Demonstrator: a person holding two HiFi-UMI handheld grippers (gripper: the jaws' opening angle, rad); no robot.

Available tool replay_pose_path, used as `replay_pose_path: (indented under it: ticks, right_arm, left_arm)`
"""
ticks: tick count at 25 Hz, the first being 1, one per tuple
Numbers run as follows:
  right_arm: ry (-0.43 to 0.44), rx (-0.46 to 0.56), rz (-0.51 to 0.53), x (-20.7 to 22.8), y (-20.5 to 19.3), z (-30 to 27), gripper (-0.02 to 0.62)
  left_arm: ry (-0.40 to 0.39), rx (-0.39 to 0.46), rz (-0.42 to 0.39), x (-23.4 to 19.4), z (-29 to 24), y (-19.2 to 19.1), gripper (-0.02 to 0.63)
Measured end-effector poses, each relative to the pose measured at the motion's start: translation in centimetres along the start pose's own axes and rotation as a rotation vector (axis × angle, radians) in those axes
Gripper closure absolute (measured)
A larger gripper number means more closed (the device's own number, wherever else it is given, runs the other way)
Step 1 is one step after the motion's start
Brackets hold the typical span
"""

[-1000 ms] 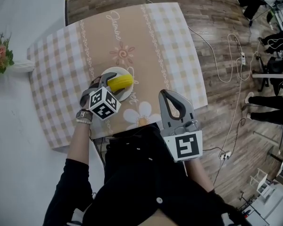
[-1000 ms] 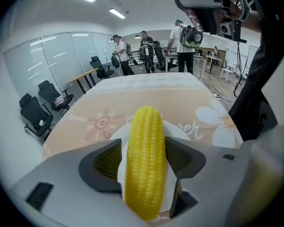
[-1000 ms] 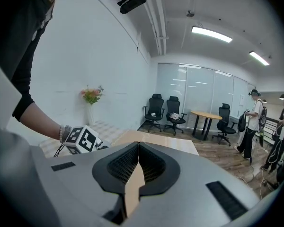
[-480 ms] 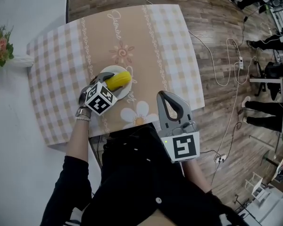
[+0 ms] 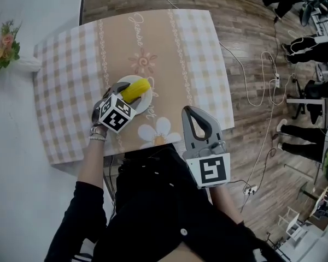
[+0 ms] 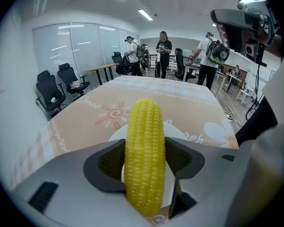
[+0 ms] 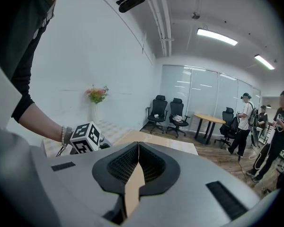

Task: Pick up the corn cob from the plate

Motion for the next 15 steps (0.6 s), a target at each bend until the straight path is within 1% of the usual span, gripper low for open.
replay_pose_path:
  ticks: [4, 8, 15]
  right_arm:
    - [0.015, 0.008, 0.011, -0.3, 0.3, 0.0, 0.555]
    - [0.032, 0.027, 0.017, -0.4, 0.8, -0.5, 0.555]
    - [0.065, 0.057, 0.036, -0.6, 1.7, -1.0, 0.555]
  left_arm:
    - [0.043, 0.037, 0.027, -0.3, 1.2, 0.6, 0.342]
    - [0.089, 0.064, 0.033, -0.6, 2.6, 1.5, 0.344]
    - [0.166, 0.126, 0.079, -0.5, 5.5, 2.8, 0.35]
Point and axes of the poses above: the fingertips, and each gripper's own axes: z backward along the fingers, x to its right, y out of its top, the point moved 6 cm from there along z, backward along the fingers, and after that the axes turned 12 degrees about x, right-handed, at the moved point
